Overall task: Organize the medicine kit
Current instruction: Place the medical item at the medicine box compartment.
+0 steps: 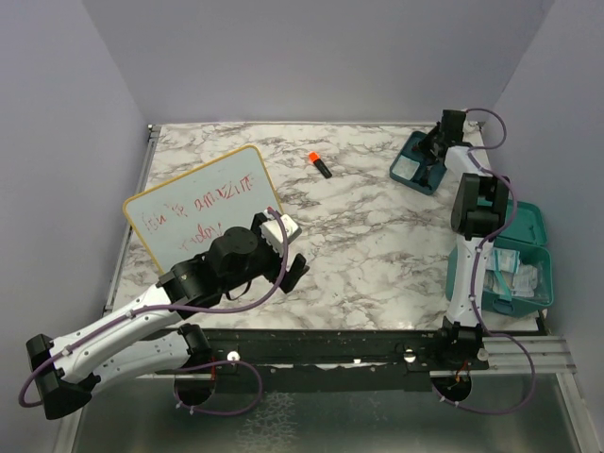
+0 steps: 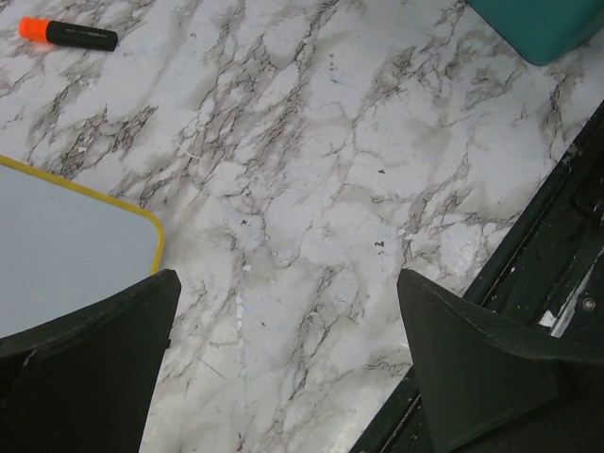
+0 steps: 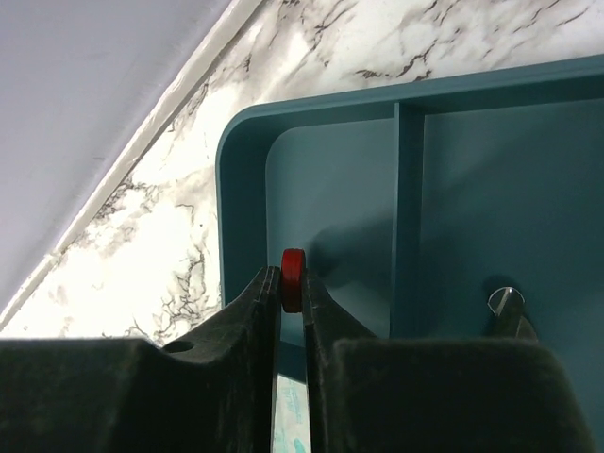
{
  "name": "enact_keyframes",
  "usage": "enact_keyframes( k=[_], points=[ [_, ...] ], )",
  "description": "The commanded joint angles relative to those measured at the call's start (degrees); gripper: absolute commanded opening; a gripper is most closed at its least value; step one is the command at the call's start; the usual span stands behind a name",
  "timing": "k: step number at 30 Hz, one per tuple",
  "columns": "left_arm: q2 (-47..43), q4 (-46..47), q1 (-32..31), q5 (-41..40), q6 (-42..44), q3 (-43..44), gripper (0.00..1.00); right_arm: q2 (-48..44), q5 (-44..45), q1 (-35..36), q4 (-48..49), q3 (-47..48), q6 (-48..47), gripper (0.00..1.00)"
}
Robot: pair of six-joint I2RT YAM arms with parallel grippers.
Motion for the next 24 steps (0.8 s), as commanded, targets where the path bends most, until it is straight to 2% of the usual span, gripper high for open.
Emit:
enact_keyframes(
  k=[1, 8, 13, 18, 24],
  points=[
    [-0.7, -0.1, 0.0, -1.7, 0.3, -0.9, 0.99, 1.3, -1.1, -0.4, -0.3, 2.0, 1.8, 0.22],
    [-2.4, 0.0, 0.0, -3.3, 0.1, -1.1, 0.99, 0.1, 0.5, -0.7, -4.4, 3.7, 0.9, 0.32],
    [-2.9, 0.1, 0.0, -4.1, 0.0, -1.3, 0.99, -1.9, 0.5, -0.7, -6.9, 5.2, -0.8, 0.34],
    [-3.2, 0.1, 0.0, -4.5, 0.0, -1.3, 0.99, -5.0, 1.1, -0.7, -7.5, 2.3, -3.1, 0.31],
    [-3.6, 0.3, 0.0, -4.7, -0.2, -1.6, 0.99, -6.7, 1.6, -0.7, -6.6, -0.2, -6.0, 0.22]
  ],
)
